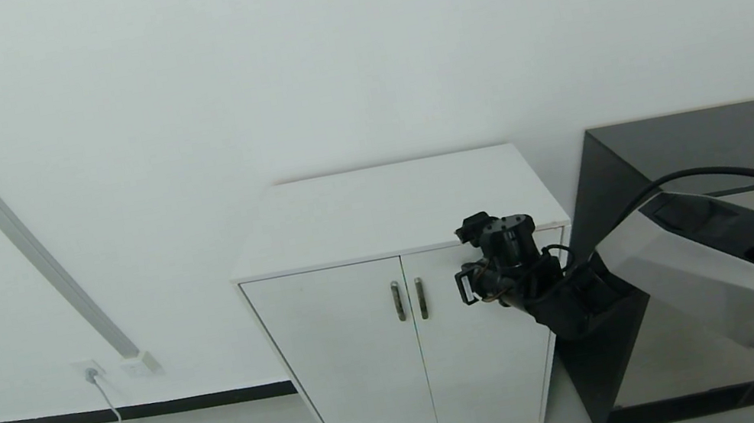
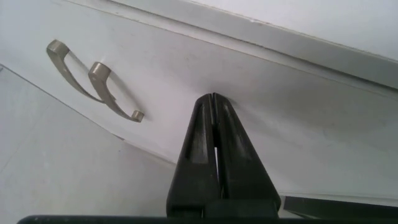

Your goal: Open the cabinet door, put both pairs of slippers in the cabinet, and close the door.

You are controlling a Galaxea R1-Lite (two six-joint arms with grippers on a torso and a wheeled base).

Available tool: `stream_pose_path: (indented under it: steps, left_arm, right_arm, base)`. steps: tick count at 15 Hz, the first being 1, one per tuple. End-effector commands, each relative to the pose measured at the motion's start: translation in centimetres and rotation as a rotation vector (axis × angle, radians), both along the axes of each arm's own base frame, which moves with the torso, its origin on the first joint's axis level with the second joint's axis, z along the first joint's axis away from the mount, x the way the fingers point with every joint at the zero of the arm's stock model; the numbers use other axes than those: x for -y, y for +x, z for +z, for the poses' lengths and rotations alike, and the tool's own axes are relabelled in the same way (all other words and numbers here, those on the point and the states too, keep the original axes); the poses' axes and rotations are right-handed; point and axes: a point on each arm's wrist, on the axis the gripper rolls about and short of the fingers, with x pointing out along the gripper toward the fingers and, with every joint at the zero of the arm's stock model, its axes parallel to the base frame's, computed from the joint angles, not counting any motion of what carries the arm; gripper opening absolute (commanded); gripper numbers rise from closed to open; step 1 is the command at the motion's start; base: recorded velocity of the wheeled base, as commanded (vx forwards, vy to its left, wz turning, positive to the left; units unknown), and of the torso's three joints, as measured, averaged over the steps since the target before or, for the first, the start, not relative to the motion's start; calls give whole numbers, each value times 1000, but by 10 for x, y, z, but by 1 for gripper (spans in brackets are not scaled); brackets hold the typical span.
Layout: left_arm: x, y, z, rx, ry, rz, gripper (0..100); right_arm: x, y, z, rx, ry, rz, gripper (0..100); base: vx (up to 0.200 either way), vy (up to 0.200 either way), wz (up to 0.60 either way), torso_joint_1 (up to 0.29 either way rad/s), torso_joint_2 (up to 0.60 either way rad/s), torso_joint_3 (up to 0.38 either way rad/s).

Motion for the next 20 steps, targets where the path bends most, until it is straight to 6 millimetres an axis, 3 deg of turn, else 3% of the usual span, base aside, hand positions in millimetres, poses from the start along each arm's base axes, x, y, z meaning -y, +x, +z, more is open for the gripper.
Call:
stream_pose_path:
  steps: [1, 15, 20]
  left_arm:
    - [0, 0, 0, 0, 0, 0, 0]
    - [0, 0, 0, -1, 0, 0, 0]
    - [0, 0, 0, -1, 3, -1, 0]
  right_arm:
    - [-1, 0, 0, 2, 0, 0, 0]
    - [-1, 6, -6, 3, 2, -8, 0]
    - [5, -9, 10, 2, 8, -8, 0]
  base:
    - [0, 0, 0, 0, 0, 0]
    - [0, 0, 0, 0, 0, 0]
    - [0, 0, 0, 0, 0, 0]
